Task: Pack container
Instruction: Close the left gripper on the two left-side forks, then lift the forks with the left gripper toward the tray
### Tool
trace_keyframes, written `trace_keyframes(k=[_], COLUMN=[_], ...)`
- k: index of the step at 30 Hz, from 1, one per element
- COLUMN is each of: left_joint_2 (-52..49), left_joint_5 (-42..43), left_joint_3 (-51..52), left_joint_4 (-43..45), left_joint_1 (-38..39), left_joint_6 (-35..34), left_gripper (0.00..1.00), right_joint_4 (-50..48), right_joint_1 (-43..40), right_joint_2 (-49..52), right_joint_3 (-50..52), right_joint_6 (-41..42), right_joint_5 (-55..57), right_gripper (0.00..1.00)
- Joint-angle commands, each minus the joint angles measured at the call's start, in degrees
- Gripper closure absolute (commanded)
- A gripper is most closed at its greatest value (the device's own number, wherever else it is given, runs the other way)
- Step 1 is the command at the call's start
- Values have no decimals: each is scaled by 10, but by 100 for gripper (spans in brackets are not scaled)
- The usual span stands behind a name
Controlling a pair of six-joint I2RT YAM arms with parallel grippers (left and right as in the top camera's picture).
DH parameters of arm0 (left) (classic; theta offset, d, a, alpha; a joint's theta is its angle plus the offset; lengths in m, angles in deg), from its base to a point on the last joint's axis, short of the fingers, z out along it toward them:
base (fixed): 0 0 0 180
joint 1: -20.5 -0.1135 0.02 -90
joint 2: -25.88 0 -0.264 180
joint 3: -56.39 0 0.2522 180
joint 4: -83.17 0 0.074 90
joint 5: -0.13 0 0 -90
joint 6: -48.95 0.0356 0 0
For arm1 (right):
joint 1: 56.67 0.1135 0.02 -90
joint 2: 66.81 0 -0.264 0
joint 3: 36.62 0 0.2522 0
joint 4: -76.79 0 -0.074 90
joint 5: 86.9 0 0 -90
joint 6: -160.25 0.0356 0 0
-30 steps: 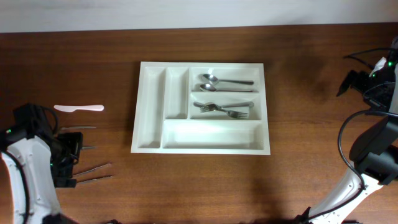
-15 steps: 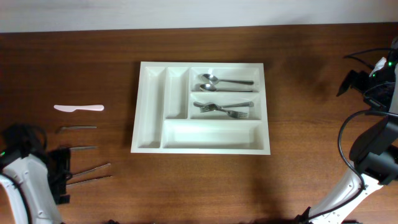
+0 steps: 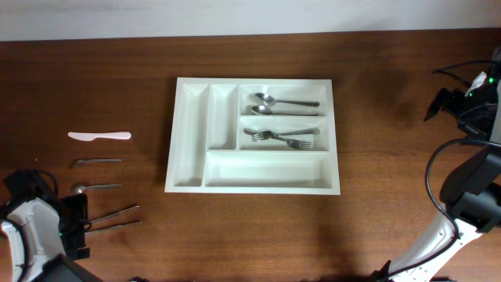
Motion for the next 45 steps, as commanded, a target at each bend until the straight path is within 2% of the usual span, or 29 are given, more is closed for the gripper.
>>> trace_keyframes(k=[1, 7, 15, 35, 38, 41, 43, 45], left_joint_2=[-34, -76, -76, -76, -76, -76, -76, -76], left_joint_5=[23, 26, 25, 56, 56, 56, 56, 53], left_joint_3=[5, 11, 73, 80, 80, 80, 80, 80], left_joint_4=[17, 44, 111, 131, 131, 129, 130, 133], left_joint_1=[-3, -3, -3, -3, -3, -3, -3, -3], left_joint_6=[-12, -10, 8, 8, 8, 8, 8, 12], left_gripper=[1, 1, 1, 1, 25, 44, 51, 53], right_joint_4=[0, 0, 0, 0, 0, 0, 0, 0], right_joint_1=[3, 3, 3, 3, 3, 3, 3, 3], right_joint_2=[-14, -14, -14, -14, -14, -14, -14, -14], right_joint_3=[-8, -8, -8, -8, -8, -8, -8, -8], right_joint_6=[-6, -6, -6, -6, -6, -6, -6, -6], right_joint_5=[-3, -3, -3, -3, -3, -3, -3, -3], right_gripper=[1, 1, 1, 1, 1, 1, 1, 1])
